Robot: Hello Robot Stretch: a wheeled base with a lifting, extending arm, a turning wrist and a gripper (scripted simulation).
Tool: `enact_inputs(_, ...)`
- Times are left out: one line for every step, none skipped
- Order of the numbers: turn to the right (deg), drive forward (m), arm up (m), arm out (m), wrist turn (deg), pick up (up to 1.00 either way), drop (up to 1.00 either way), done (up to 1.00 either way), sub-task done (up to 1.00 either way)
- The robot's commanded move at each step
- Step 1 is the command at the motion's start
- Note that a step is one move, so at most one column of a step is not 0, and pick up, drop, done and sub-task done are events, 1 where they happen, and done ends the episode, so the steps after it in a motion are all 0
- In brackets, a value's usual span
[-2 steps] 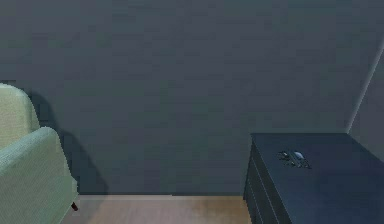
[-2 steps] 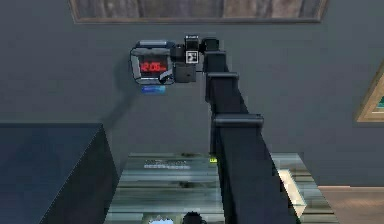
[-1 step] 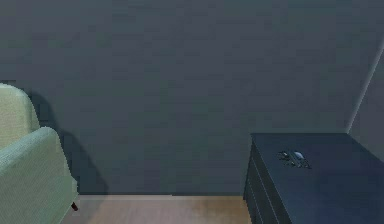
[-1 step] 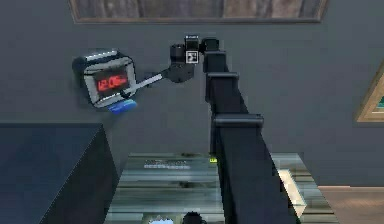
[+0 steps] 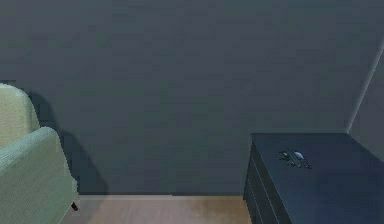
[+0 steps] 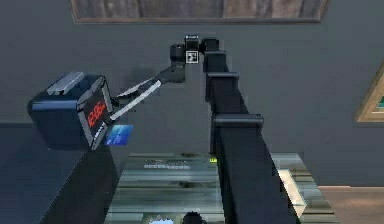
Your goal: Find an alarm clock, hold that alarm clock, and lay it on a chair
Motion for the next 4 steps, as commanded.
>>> enact_inputs(0.0, 0.0, 0.0, 0.0, -30.0, 0.0, 0.0, 0.0, 0.0)
enact_inputs(0.0, 0.0, 0.0, -0.42, 0.0, 0.0, 0.0, 0.0, 0.0)
enact_inputs(-45.0, 0.0, 0.0, 0.0, 0.0, 0.0, 0.0, 0.0, 0.0)
enact_inputs(-45.0, 0.0, 0.0, 0.0, 0.0, 0.0, 0.0, 0.0, 0.0)
